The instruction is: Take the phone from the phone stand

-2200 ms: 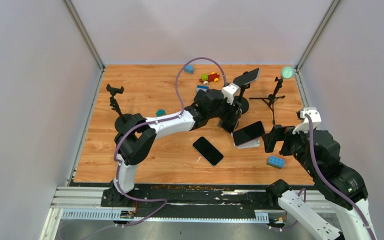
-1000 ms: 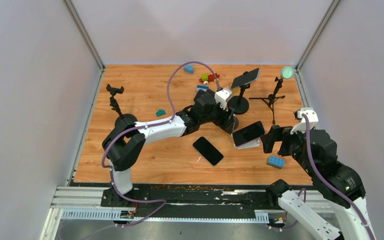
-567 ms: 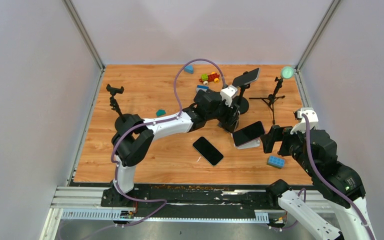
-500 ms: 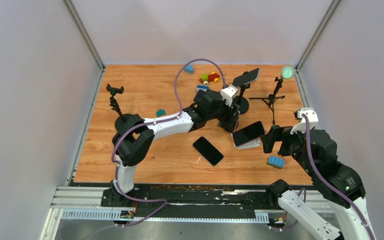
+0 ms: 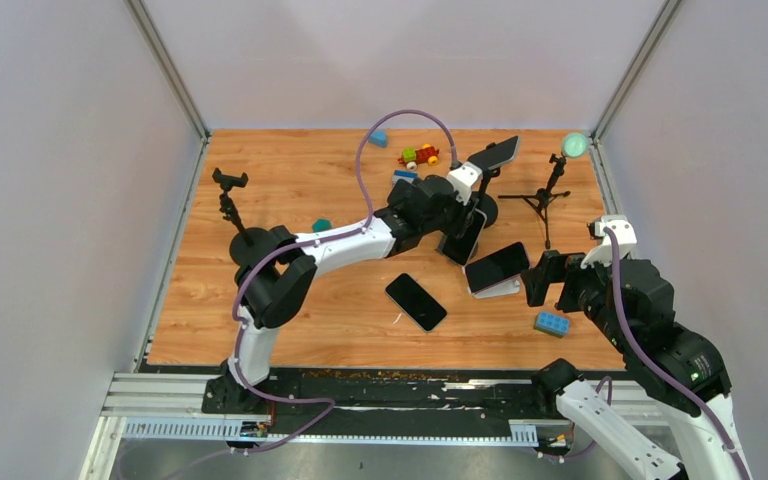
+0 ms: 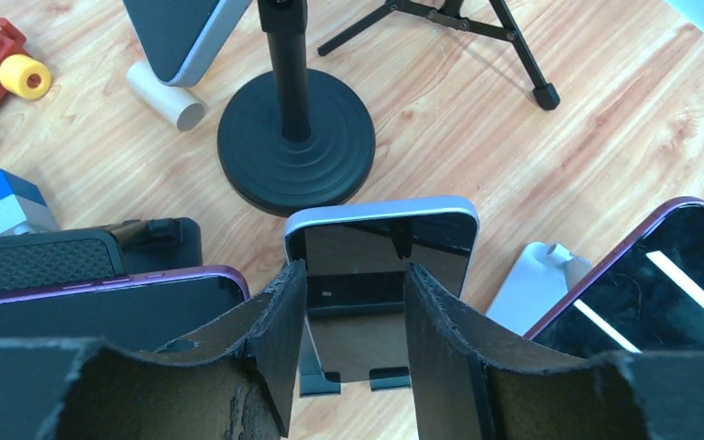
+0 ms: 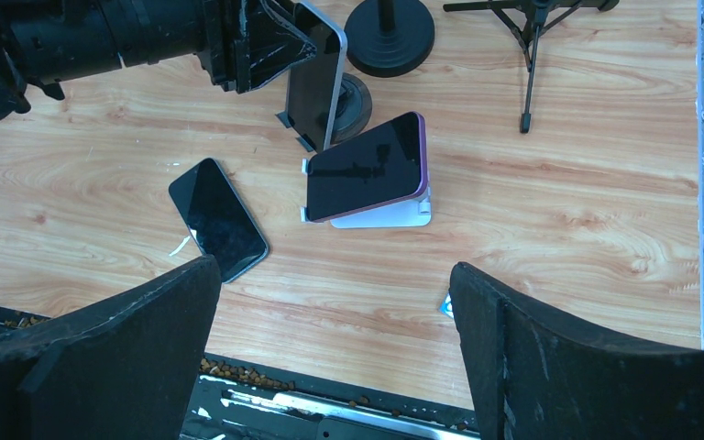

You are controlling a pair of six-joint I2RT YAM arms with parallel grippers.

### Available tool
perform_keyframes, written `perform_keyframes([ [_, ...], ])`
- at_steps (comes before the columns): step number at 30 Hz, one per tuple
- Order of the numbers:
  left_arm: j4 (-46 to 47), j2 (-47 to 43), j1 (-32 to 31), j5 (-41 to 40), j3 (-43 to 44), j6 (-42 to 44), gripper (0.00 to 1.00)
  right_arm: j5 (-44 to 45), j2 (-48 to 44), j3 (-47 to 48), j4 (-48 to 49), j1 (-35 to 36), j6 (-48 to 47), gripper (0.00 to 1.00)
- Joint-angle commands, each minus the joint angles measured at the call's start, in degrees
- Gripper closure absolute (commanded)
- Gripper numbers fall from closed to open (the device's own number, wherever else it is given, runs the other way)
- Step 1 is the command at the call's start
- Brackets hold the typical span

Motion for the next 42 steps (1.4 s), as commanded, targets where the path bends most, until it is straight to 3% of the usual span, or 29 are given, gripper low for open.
perform_keyframes([
  [1, -0.63, 1.88, -0.11, -1.37, 3.21, 2.64, 0.49, -0.10, -0.12, -0.02, 0.14, -0.26, 0.44, 0.02],
  [7, 0.70, 1.31, -0.07, -1.07, 1.32, 2.00, 0.45, -0.10, -0.06, -0.04, 0.03, -0.26, 0.61, 0.03],
  [12, 1.76, -0.60, -0.08, -1.25, -0.72, 1.62, 0.24, -0.27, 0.42, -0.12, 0.04, -0.26, 0.55, 0.03],
  [20, 4.12, -3.37, -0.11, 1.85, -2.65, 0.19, 0.01, -0.36, 0.23, -0.06, 0.05, -0.25, 0.55, 0.03],
  [42, 9.21, 1.13, -0.06, 1.44, 0.99, -0.74, 0.00, -1.64, 0.58, -0.56, -0.20, -0.25, 0.90, 0.03],
])
